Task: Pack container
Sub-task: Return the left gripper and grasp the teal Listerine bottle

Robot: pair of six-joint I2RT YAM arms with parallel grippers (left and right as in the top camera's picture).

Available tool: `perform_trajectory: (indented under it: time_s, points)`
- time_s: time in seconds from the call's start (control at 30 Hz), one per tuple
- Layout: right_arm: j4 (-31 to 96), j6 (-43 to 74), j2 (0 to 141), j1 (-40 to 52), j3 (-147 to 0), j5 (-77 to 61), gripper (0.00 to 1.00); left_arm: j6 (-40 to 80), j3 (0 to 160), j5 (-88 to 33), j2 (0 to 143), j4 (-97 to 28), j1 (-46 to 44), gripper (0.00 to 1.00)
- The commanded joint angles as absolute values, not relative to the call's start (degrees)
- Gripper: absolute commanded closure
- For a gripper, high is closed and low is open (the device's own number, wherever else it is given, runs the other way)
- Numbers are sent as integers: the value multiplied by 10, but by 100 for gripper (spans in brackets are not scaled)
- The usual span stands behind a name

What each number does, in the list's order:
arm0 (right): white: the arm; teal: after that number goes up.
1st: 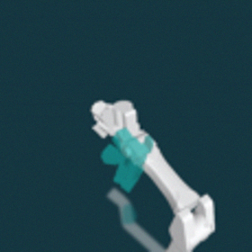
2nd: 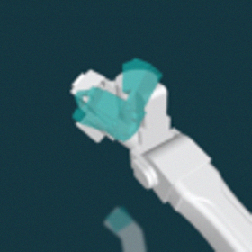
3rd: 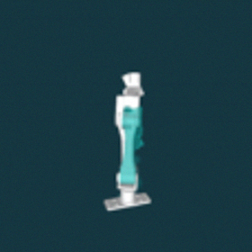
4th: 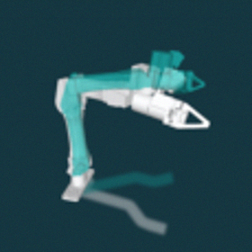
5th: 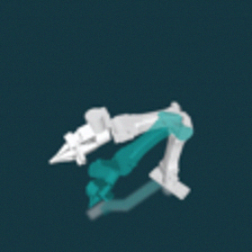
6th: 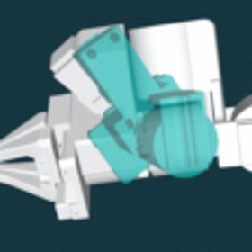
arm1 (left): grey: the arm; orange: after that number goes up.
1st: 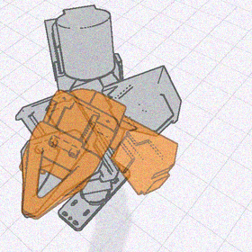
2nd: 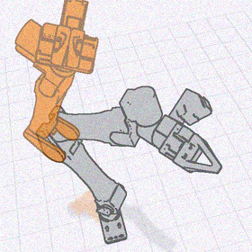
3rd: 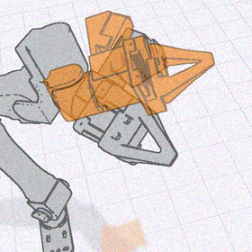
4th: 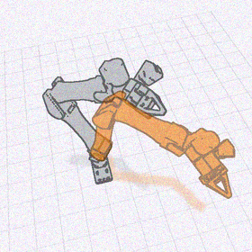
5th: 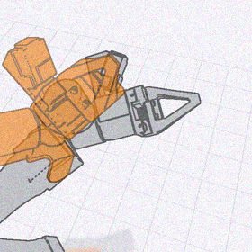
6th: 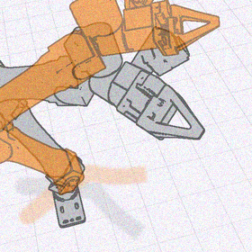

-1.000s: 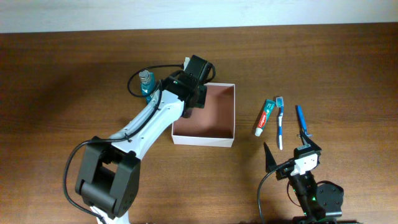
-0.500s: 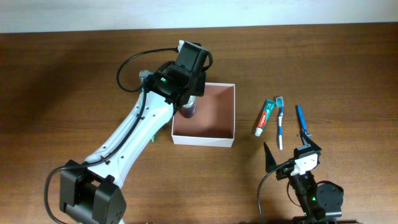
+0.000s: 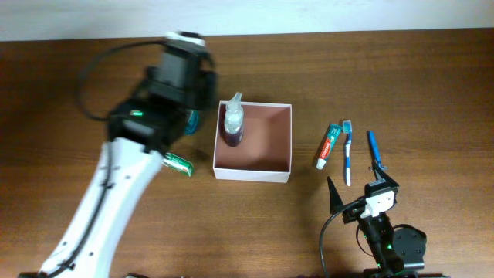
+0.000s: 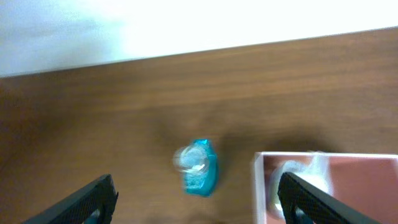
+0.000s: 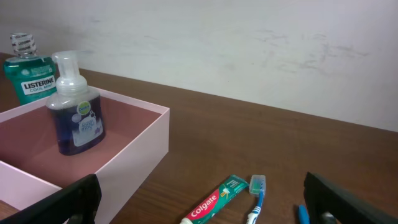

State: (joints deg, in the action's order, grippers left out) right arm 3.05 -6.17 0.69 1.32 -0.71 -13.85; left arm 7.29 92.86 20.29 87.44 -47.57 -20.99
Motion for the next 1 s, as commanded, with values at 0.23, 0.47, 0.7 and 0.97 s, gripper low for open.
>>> perform_trajectory:
  time_s: [0.23, 0.47, 0.7, 0.97]
  points:
    - [32, -60, 2, 19, -3, -144, 1, -62, 930, 6, 1035, -504, -82, 21]
    - [32, -60, 2, 19, -3, -144, 1, -61, 930, -17, 1107, -497, -82, 32]
    - [32, -60, 2, 19, -3, -144, 1, -61, 930, -37, 1125, -476, -82, 55]
    - [32, -60, 2, 19, -3, -144, 1, -61, 951, -37, 1077, -504, -82, 76]
